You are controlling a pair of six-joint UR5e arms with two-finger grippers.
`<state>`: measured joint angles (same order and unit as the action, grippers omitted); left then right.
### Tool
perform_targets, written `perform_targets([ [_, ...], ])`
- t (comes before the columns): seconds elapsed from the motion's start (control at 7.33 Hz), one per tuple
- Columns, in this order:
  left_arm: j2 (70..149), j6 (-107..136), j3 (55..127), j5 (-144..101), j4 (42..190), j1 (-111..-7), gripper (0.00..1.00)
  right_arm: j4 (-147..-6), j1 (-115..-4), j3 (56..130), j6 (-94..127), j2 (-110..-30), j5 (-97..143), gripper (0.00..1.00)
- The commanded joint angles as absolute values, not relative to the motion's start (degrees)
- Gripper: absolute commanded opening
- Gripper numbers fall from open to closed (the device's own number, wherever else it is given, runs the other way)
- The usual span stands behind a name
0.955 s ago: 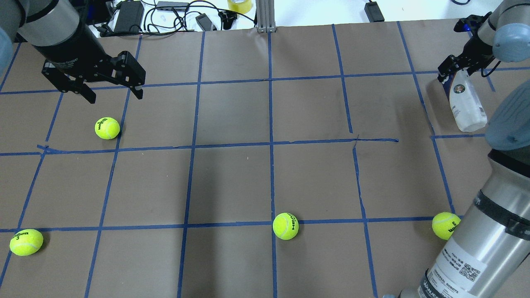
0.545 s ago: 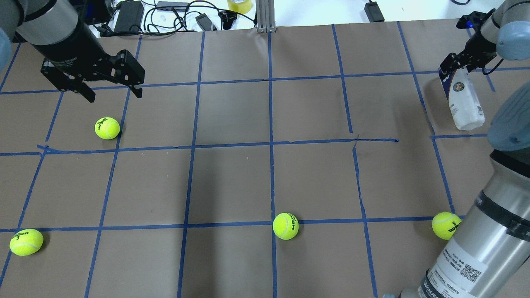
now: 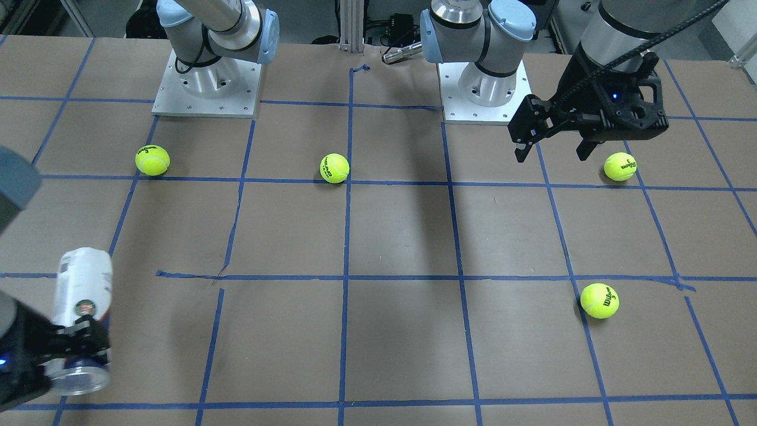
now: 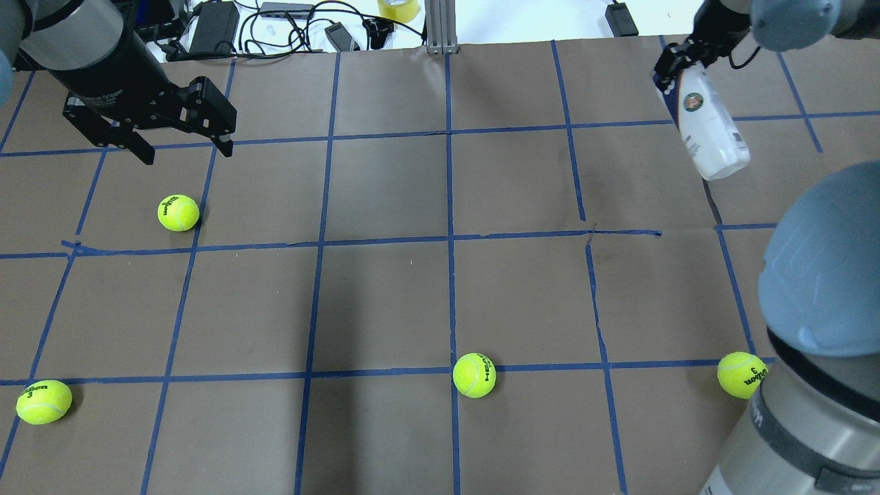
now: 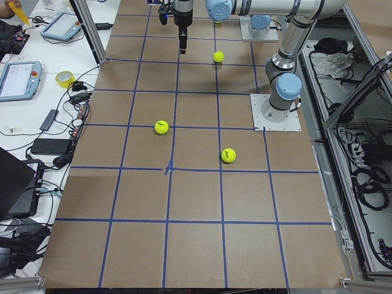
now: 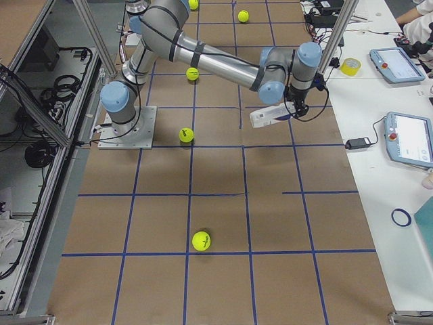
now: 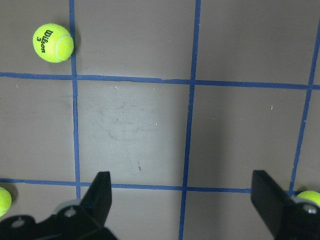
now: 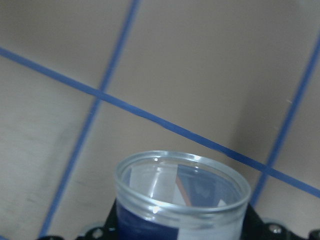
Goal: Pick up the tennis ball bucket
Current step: 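Carry the can with the right gripper toward the table center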
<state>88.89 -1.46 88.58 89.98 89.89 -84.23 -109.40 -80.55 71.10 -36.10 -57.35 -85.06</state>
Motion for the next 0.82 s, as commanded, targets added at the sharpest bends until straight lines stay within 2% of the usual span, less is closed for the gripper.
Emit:
perform_targets([
  [0.0, 88.68, -1.84, 88.16, 90.09, 89.91, -82.71, 1.00, -109.33, -96.42, 73.56, -36.30, -59.68, -85.17, 0.39],
  [0.27, 88.42, -2.28, 87.54, 90.62, 90.26, -81.75, 1.00, -111.87, -109.37, 75.23, -47.49, -58.63, -84.82, 0.46],
  [0.55, 87.80, -2.20, 87.89, 90.53, 90.96, -79.02, 1.00, -115.82, -116.06, 75.50, -60.83, -56.27, -83.59, 0.42],
  [0.68, 87.72, -2.28, 87.98, 90.61, 90.97, -78.06, 1.00, -120.97, -119.24, 75.50, -63.34, -54.25, -84.45, 0.43],
])
